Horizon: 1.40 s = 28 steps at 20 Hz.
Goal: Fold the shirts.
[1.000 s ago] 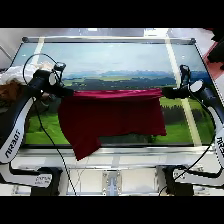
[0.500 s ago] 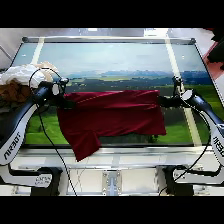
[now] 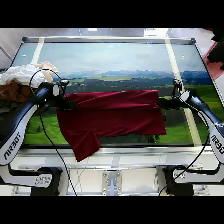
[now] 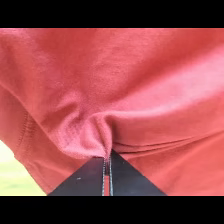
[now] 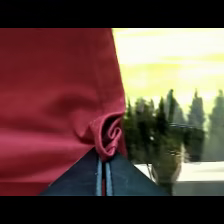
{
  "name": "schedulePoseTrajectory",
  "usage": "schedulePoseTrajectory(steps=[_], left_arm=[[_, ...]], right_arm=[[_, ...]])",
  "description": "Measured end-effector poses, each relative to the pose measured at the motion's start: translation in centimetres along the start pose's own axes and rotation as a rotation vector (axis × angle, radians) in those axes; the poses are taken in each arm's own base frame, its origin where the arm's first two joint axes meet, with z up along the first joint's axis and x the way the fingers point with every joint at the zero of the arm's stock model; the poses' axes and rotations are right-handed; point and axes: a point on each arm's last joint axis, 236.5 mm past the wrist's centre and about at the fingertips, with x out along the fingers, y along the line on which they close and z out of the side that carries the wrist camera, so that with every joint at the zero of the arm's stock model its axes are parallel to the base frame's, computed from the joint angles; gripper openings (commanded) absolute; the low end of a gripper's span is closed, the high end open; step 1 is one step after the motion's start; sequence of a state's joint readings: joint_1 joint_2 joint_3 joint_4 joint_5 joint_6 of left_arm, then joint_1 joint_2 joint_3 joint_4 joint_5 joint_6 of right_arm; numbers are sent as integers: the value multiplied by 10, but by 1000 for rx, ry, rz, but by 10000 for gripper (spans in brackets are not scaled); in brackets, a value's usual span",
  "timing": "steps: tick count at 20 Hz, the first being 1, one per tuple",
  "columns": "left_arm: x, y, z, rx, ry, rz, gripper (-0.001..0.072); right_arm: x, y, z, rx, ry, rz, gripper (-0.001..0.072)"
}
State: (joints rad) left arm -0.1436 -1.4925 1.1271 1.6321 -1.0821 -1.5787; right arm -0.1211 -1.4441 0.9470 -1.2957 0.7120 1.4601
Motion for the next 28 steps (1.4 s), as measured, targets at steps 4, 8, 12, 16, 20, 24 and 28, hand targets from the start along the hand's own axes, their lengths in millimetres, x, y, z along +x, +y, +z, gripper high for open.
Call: schedulePoseTrajectory(steps=[4, 8, 12, 16, 20, 24, 28], left_arm=[[0, 3, 0, 2, 0, 14, 17], [-1, 6, 1, 3, -3, 25, 607], [-37, 15, 20, 6, -89, 55, 606], [-135, 26, 36, -59, -324, 78, 606], [-163, 28, -39, -232, -358, 58, 606], [-105, -6, -134, -472, -187, -80, 603], [-55, -76, -194, -630, 51, -322, 604]], right_arm=[[0, -9, -4, 0, 16, -36, 71], [-1, -9, -3, 10, 15, -39, 347], [-27, -3, 18, 5, -53, -28, 348], [-105, 0, 61, -78, -246, -76, 366], [-159, -26, 64, -38, -328, -134, 463], [-161, -41, 42, 59, -285, -94, 463], [-157, -41, 32, 83, -265, -59, 463]])
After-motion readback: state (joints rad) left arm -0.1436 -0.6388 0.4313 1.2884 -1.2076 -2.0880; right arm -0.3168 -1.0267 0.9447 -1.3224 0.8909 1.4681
